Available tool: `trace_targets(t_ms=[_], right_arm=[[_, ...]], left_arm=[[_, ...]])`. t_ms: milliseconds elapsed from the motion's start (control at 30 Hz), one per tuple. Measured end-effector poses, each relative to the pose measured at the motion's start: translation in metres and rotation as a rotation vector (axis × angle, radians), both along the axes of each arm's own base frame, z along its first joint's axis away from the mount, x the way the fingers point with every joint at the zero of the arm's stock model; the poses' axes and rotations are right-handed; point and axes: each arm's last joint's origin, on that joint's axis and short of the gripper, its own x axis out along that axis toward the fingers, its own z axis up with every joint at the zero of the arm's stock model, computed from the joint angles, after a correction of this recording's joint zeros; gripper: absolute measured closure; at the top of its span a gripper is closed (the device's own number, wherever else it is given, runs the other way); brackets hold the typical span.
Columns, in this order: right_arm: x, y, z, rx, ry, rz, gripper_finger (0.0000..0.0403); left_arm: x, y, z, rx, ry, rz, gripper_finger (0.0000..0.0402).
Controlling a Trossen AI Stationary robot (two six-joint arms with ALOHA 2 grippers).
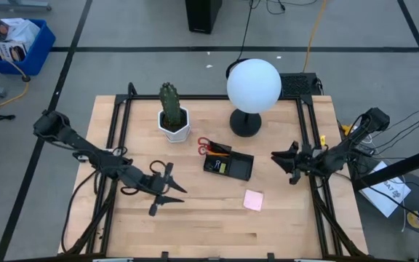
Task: Pick and place office supplies into organizer
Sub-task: Put the pink sticky note into the black desk organizer
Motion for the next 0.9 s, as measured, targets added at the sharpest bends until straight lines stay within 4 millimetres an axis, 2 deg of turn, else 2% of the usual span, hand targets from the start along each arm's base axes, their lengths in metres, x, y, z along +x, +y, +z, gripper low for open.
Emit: trace_targets(t_ms=[200,300,433,500,600,667,767,833,900], right_arm=[[0.009,0.008,-0.015,0.062,0.082,0.039,0.0303],[0.013,0.013,-0.022,0.108,0.113,0.087,0.0303],[0.018,0.019,-0.033,0.139,0.19,0.152,0.0303],[0.02,0.021,-0.039,0.097,0.252,0.169,0.0303],[0.032,0.03,-0.019,0.066,0.235,0.191,0.0303],[0.038,0.032,-0.013,0.038,0.279,0.207,0.0302],[0.046,0.029,-0.003,0.102,0.367,0.217,0.0295],[0.048,0.025,-0.002,0.158,0.47,0.217,0.0281],[0.047,0.018,-0.011,0.223,0.6,0.187,0.0264]], left_arm=[[-0.024,0.005,-0.022,-0.005,-0.084,-0.038,0.0252],[-0.036,0.009,-0.036,0.013,-0.06,-0.049,0.0252],[-0.045,0.016,-0.042,-0.011,-0.068,-0.043,0.0252],[-0.049,0.019,-0.044,-0.01,-0.066,-0.039,0.0252],[-0.056,0.026,-0.041,-0.024,-0.082,-0.025,0.0252],[-0.06,0.033,-0.041,-0.018,-0.037,-0.002,0.0252],[-0.067,0.042,-0.041,-0.005,0.013,0.017,0.0252],[-0.071,0.046,-0.037,-0.013,0.003,0.014,0.0252],[-0.074,0.049,-0.035,-0.011,-0.002,-0.018,0.0252]])
